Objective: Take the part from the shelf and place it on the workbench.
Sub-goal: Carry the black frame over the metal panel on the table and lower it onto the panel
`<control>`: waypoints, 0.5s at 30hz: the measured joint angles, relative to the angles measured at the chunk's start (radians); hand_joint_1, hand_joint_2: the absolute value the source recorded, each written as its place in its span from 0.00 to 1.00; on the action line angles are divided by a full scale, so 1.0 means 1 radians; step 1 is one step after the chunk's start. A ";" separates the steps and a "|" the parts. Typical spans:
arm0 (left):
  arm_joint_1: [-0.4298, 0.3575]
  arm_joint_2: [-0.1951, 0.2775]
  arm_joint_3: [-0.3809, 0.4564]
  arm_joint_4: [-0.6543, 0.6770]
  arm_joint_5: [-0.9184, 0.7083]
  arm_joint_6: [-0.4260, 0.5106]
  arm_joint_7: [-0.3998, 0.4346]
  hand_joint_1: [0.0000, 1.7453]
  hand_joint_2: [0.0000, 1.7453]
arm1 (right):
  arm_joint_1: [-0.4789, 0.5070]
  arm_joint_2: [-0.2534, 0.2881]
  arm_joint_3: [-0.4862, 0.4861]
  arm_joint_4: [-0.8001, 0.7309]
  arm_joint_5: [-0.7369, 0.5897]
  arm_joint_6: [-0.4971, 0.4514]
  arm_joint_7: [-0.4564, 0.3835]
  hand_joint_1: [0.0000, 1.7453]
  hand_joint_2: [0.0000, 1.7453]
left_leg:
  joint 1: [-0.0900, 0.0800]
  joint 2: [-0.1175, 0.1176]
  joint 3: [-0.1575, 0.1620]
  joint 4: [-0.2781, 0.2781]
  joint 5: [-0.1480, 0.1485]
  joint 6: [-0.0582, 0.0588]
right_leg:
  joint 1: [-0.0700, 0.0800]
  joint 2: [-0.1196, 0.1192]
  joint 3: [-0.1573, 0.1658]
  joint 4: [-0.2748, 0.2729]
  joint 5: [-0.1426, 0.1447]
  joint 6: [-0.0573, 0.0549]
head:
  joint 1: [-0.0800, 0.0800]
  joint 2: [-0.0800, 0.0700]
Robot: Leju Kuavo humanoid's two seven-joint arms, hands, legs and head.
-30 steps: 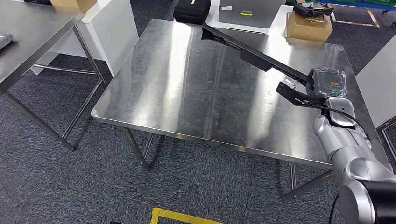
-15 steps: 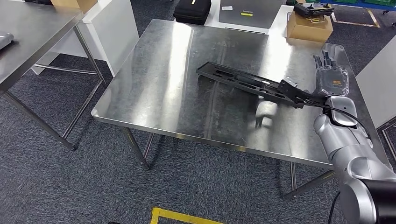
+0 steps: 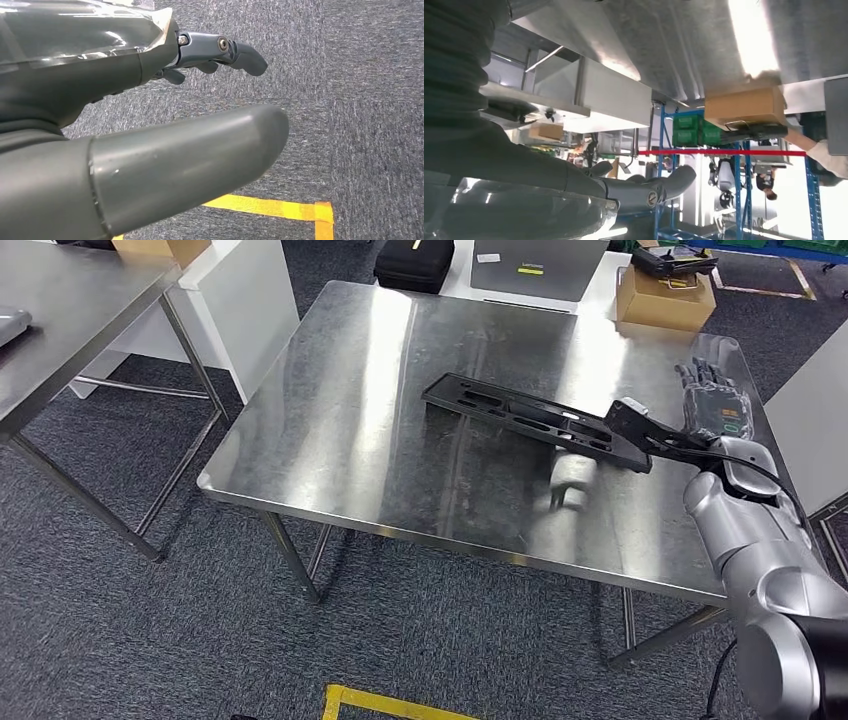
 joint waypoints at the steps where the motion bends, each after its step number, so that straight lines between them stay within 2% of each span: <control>1: 0.000 0.000 0.000 0.000 0.000 0.000 0.000 0.00 0.00 | -0.003 -0.002 -0.002 0.000 0.000 0.003 0.000 0.00 1.00 | 0.000 0.000 0.000 0.000 0.000 0.000 | 0.000 0.000 0.000 0.000 0.000 0.000 | 0.000 0.000; 5: 0.002 0.000 0.001 0.000 0.008 0.000 0.000 0.00 0.00 | -0.014 -0.012 -0.006 -0.003 0.010 -0.027 0.002 0.00 1.00 | 0.000 0.000 0.000 0.000 0.000 0.000 | 0.000 0.000 0.000 0.000 0.000 0.000 | 0.001 0.000; 9: 0.008 0.000 0.002 0.000 0.016 0.000 0.001 0.00 0.00 | -0.032 -0.048 -0.006 -0.019 0.024 -0.067 -0.004 0.00 1.00 | 0.000 -0.001 0.000 0.000 0.000 0.000 | 0.000 -0.001 0.000 0.000 0.000 0.000 | 0.001 0.000; 12: 0.011 0.000 0.004 0.000 0.019 0.000 0.006 0.00 0.00 | -0.049 -0.106 -0.011 -0.034 0.025 -0.105 0.021 0.00 1.00 | 0.000 -0.004 0.000 0.000 0.000 0.000 | 0.000 -0.003 -0.001 -0.001 0.000 0.000 | 0.001 0.000; 15: 0.017 -0.003 0.006 0.000 0.021 0.001 0.016 0.00 0.00 | -0.052 -0.198 -0.040 -0.047 -0.012 -0.188 0.055 0.00 1.00 | 0.000 -0.009 -0.001 0.001 0.000 0.000 | 0.000 -0.008 0.000 -0.002 -0.001 0.001 | 0.001 0.000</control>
